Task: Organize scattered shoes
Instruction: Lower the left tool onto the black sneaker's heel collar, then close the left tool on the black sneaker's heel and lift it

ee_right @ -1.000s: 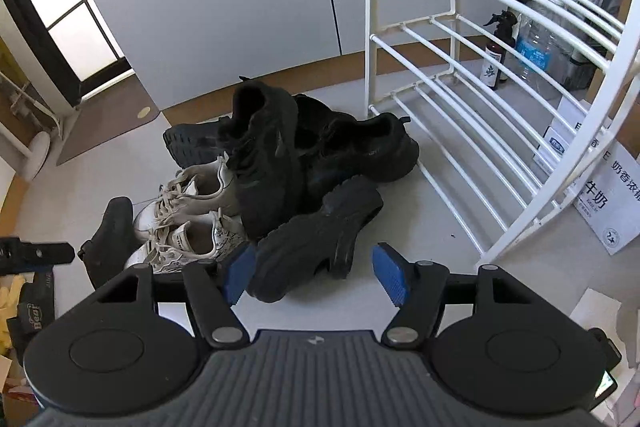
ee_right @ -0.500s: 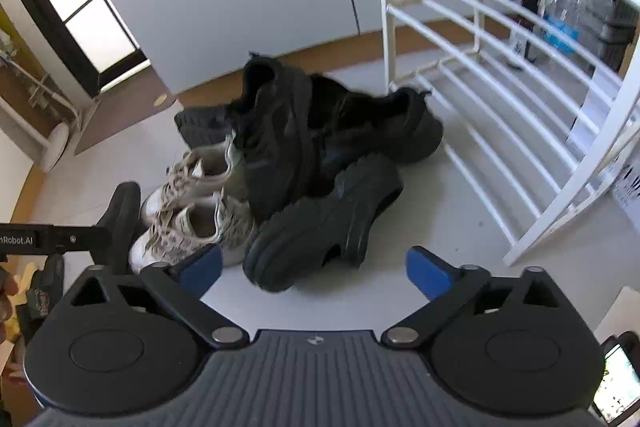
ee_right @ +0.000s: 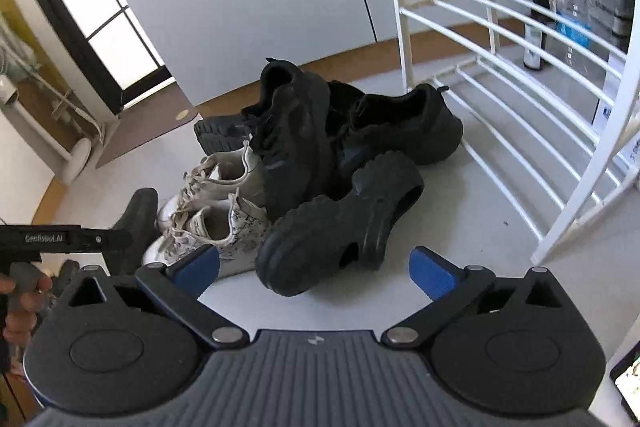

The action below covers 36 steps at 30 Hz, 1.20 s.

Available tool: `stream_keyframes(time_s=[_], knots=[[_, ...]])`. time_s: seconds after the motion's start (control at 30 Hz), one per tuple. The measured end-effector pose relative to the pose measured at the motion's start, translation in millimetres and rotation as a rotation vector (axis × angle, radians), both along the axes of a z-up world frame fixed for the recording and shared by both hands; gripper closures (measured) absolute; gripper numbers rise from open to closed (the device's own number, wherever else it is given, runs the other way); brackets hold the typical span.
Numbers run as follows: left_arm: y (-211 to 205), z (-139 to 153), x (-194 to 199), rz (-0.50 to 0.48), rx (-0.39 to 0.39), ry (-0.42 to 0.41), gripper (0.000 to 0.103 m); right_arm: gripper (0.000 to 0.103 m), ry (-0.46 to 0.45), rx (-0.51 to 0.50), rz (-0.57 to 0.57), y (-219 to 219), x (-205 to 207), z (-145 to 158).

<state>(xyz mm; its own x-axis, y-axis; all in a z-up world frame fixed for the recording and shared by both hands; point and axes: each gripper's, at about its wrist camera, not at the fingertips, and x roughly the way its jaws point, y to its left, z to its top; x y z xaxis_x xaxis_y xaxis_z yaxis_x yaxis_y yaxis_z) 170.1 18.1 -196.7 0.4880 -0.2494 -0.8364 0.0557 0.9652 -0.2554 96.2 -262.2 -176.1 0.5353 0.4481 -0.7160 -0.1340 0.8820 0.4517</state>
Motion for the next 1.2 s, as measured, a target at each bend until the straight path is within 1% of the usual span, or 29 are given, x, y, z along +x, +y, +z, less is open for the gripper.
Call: stream_keyframes(time_s=[0.03, 0.17, 0.2, 0.27, 0.4, 0.5, 0.53, 0.6, 0.67, 0.73, 0.77, 0.87, 0.93, 1.07, 1.2], knots=[[2.3, -2.5, 2.3, -0.007, -0.009, -0.005, 0.010, 0.000, -0.004, 0.004, 0.001, -0.2, -1.7, -2.6], [5.7, -1.1, 14.0, -0.020, 0.002, -0.079, 0.011, 0.000, -0.020, 0.017, 0.005, -0.8, -9.1, -12.9], [6.5, -0.6, 17.0, -0.023, 0.006, -0.098, 0.011, 0.000, -0.016, 0.000, 0.011, -0.5, -20.6, -16.3], [8.0, -0.1, 26.4, -0.022, 0.008, -0.110, 0.011, 0.000, 0.011, 0.002, 0.015, -1.8, -21.6, -24.4], [2.2, 5.0, 44.0, -0.036, 0.045, -0.141, 0.014, 0.000, 0.050, -0.007, 0.008, -2.3, -21.7, -33.5], [-5.8, 13.9, 62.3, -0.046, 0.056, -0.171, 0.018, 0.000, 0.037, -0.005, -0.001, -1.5, -21.5, -30.9], [-8.4, 16.8, 68.2, -0.047, 0.059, -0.184, 0.022, 0.000, 0.033, 0.000, -0.001, -0.9, -20.9, -29.5], [-11.0, 18.6, 81.5, -0.039, 0.037, -0.182, 0.025, 0.000, 0.028, -0.002, -0.003, -1.4, -20.6, -28.4], [-12.1, 17.5, 89.0, -0.041, 0.016, -0.172, 0.031, 0.000, 0.023, -0.004, -0.006, -2.0, -20.2, -27.4], [-14.8, 11.7, 106.7, -0.035, -0.014, -0.144, 0.037, 0.000, 0.018, -0.006, -0.009, -2.6, -19.8, -26.4], [-17.6, 11.7, 113.2, -0.030, -0.013, -0.149, 0.037, 0.000, 0.016, -0.007, -0.010, -2.9, -19.6, -25.8], [-34.1, 14.3, 131.4, -0.074, 0.024, -0.210, 0.036, 0.000, 0.006, -0.005, -0.019, -4.5, -18.5, -23.9], [-45.8, 16.1, 143.7, -0.103, 0.051, -0.228, 0.036, 0.000, -0.002, 0.000, -0.031, -5.9, -17.8, -22.7], [-63.8, 9.8, 170.5, -0.109, 0.063, -0.220, 0.036, 0.000, -0.015, 0.035, -0.078, -9.9, -17.4, -21.7], [-77.4, -2.3, 191.5, -0.111, 0.077, -0.215, 0.036, 0.000, -0.019, 0.059, -0.065, -10.4, -18.5, -20.9]])
